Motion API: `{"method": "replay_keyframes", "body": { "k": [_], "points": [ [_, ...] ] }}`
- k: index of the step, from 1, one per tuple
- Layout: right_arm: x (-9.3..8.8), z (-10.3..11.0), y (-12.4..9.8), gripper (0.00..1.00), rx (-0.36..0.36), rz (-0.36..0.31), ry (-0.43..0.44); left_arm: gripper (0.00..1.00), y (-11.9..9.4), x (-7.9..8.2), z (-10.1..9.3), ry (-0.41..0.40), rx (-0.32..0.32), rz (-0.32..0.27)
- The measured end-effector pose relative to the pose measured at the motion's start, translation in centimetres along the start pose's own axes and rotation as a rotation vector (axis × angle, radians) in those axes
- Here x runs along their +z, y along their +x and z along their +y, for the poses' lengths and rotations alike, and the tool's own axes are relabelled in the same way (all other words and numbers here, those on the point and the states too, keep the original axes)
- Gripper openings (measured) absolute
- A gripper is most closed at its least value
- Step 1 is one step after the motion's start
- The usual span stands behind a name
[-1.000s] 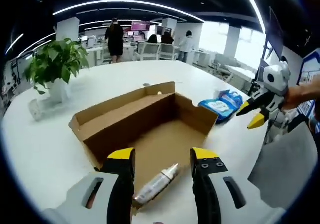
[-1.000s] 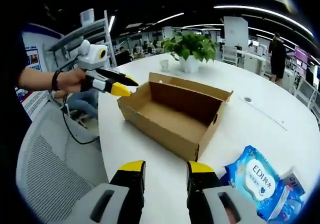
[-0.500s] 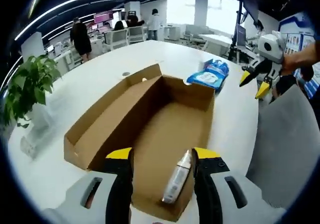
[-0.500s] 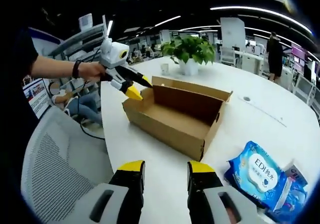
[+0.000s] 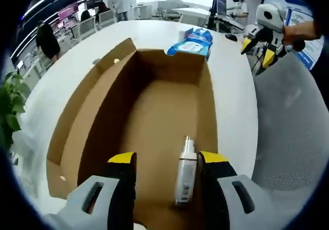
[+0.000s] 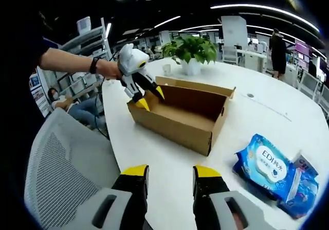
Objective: Operate the shoe box by opening the lid, removing the specified soft item, and placing it in the target area until the item is outside and the box remains undamaged.
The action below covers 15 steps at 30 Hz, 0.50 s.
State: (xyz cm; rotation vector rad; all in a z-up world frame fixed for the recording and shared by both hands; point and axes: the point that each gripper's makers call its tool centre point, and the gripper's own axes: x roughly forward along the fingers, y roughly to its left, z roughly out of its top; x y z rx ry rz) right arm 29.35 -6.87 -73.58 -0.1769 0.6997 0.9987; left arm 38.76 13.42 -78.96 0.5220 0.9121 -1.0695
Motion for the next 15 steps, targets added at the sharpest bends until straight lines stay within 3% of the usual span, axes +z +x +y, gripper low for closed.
{"method": "replay_keyframes", "body": {
  "k": [5,11,15],
  "points": [
    [-0.5,0.2,-0.4,0.31,-0.011,-0.005,0.021,0.48,0.9,-0.2,0.0,0.005,-0.033,0.021],
    [-1.7,0.1,-0.6,0.31,-0.023,0.003,0.048,0.45,2.2,-1.8,-0.6,0.064,-0.095,0.100],
    [-1.9,0.2,-1.0,0.31,-0.031,0.004,0.056,0.45,2.5,-1.9,-0.8,0.075,-0.116,0.110]
  ]
}}
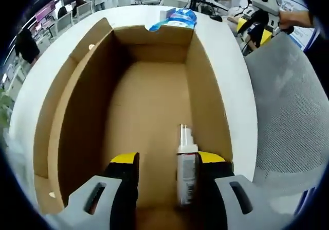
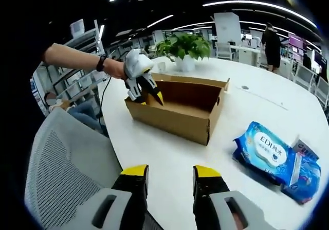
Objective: Operate the shoe box by opening the lid, removing the specified soft item, and placing it in the target area until the item is outside and the box remains undamaged.
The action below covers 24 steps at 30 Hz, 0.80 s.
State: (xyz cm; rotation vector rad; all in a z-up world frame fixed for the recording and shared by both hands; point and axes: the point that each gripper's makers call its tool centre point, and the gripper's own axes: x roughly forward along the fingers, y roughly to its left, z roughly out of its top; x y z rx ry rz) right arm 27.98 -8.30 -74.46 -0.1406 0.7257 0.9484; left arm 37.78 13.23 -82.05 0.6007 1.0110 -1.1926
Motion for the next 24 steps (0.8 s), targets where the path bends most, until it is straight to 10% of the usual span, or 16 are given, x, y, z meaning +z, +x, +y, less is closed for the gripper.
{"method": "replay_keyframes", "body": {
  "k": [24],
  "points": [
    [0.4,0.0,-0.4,0.28,-0.031,0.010,-0.001,0.39,-0.8,-0.9,-0.2,0.119,0.049,0.021]
  ]
}}
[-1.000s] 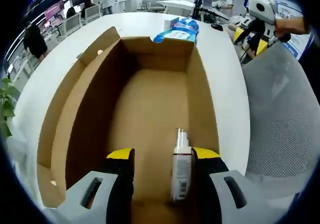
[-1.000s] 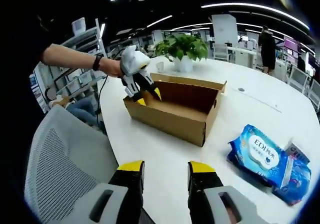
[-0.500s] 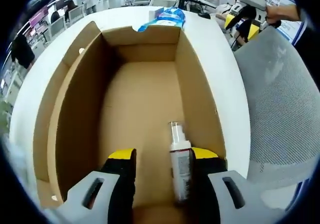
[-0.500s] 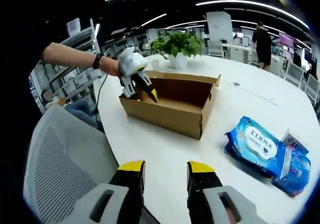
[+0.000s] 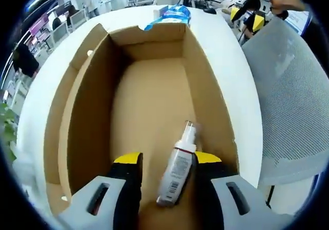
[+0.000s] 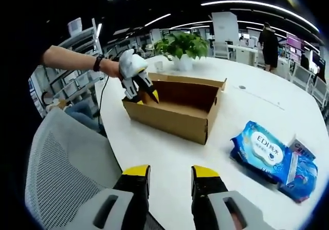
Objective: Operate the shoe box by opening the lid, removing the specified soft item, and placing it in the target area until the item is outside and the box remains undamaged.
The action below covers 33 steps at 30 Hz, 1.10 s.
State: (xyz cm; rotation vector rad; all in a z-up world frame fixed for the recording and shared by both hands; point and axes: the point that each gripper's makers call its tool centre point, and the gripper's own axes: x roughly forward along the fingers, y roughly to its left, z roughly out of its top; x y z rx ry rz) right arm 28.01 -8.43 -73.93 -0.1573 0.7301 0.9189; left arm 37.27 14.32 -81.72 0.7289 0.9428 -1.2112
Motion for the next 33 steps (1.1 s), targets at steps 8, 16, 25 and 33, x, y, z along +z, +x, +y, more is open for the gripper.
{"method": "replay_keyframes", "body": {
  "k": [8,16,25,33],
  "points": [
    [0.8,0.2,-0.1,0.28,-0.011,-0.011,-0.007,0.33,0.6,-0.2,-0.5,0.057,-0.012,0.019],
    [0.1,0.4,-0.4,0.27,-0.026,-0.004,0.005,0.26,1.5,-1.5,-0.8,0.099,-0.002,0.067],
    [-0.3,0.5,-0.4,0.26,-0.037,-0.004,0.029,0.19,1.9,-1.7,-0.9,0.064,0.019,0.065],
    [0.3,0.8,0.1,0.26,-0.025,-0.020,0.033,0.19,1.1,-0.7,-0.6,0.049,0.046,0.021]
  ]
}}
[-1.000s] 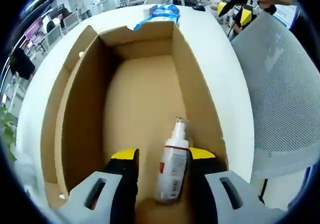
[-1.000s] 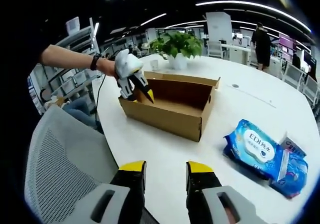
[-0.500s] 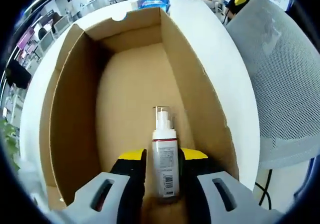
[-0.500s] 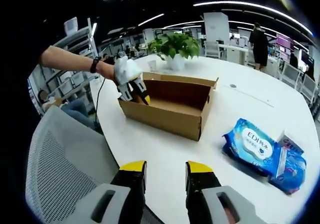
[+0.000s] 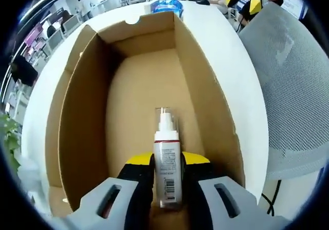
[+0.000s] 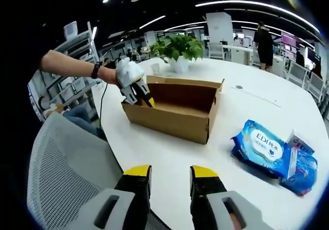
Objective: Operate the shoe box by opening the lid, removing the specified soft item, and placing it in the target area until the item is outside and the box remains undamaged.
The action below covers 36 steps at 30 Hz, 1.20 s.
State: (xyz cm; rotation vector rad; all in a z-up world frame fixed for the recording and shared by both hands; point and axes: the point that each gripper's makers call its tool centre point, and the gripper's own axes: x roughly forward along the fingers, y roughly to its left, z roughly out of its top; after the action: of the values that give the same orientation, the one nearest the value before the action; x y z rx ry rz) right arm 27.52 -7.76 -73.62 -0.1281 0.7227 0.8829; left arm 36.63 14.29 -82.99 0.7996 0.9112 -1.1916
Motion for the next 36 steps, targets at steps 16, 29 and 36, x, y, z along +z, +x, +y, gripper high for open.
{"method": "replay_keyframes", "body": {
  "k": [16,29,36],
  "points": [
    [2.9,-0.4,1.6,0.30,0.037,-0.021,-0.080,0.19,-3.5,4.0,1.3,-0.007,0.069,-0.143],
    [7.9,-0.7,3.2,0.34,0.090,-0.079,-0.237,0.19,-6.4,9.2,-0.2,0.033,0.016,-0.267],
    [9.2,0.0,3.4,0.36,0.139,-0.106,-0.294,0.19,-7.5,12.8,-2.6,0.056,-0.053,-0.347]
  ]
}}
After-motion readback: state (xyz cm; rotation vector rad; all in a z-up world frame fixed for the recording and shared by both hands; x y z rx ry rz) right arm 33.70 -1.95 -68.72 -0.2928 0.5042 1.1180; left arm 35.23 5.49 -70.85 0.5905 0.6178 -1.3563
